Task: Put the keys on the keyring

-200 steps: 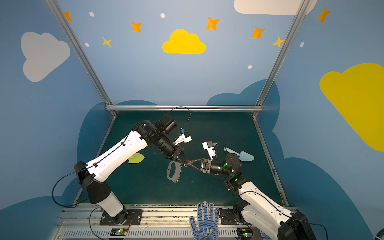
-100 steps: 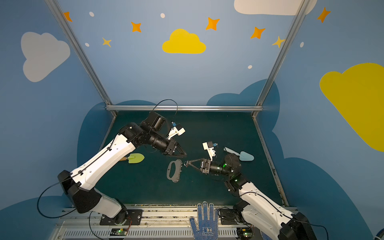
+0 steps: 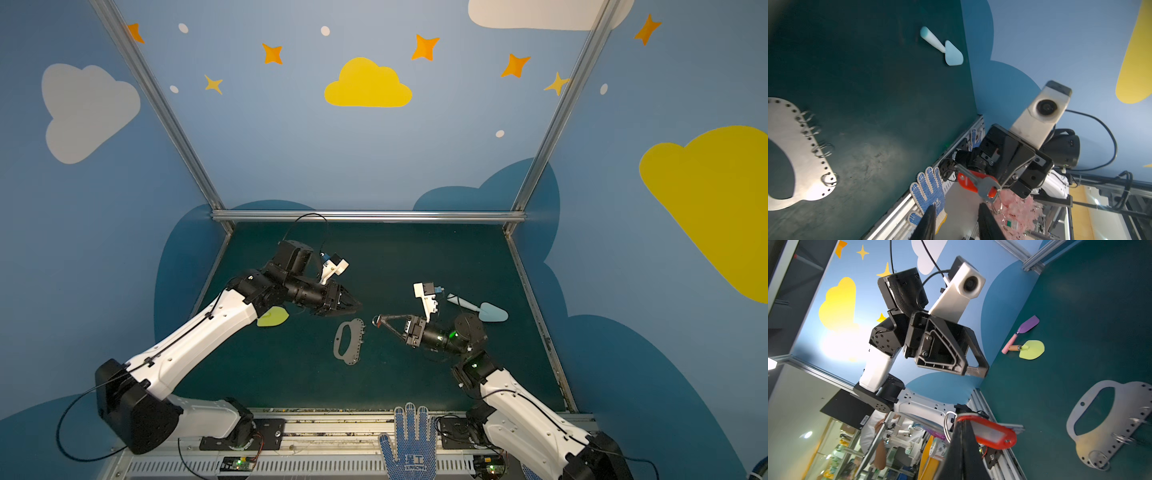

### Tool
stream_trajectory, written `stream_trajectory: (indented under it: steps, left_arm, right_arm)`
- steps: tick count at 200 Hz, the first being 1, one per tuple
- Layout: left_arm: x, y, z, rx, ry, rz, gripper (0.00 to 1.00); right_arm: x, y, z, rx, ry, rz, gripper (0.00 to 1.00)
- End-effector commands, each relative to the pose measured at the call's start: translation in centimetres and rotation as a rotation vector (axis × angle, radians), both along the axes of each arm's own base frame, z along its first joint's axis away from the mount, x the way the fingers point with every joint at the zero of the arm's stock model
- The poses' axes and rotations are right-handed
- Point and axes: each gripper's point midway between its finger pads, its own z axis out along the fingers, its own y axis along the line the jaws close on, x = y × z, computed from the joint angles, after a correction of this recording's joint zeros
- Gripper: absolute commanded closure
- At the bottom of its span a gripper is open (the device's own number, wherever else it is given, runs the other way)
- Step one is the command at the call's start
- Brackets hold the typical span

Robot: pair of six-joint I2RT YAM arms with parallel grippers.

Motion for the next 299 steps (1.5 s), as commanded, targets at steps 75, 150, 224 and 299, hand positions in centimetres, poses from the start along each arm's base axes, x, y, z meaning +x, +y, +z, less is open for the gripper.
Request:
stream_trajectory:
  steps: [75, 150, 224, 299]
  left_arm:
    - [2.2, 1.8, -0.7, -0.058, -0.035, 0.2, 0.57]
    - [1.8, 1.6, -1.2, -0.028, -0.053, 0.217, 0.57]
    - [1.4, 4.2, -11.0, 0.305, 0.146, 0.322, 0.49]
    - [-0.4, 1.0, -18.8, 0.498, 0.289, 0.238, 0.49]
  right_arm:
    - [1.3, -0.7, -1.7, -0.146, -0.162, -0.095, 1.0]
    - [1.0, -1.0, -0.5, -0.092, -0.151, -0.099, 1.0]
    - [1.3, -1.8, -3.0, -0.187, -0.141, -0.129, 1.0]
    - [1.0, -2.7, -6.3, -0.263, -0.09, -0.15, 1.0]
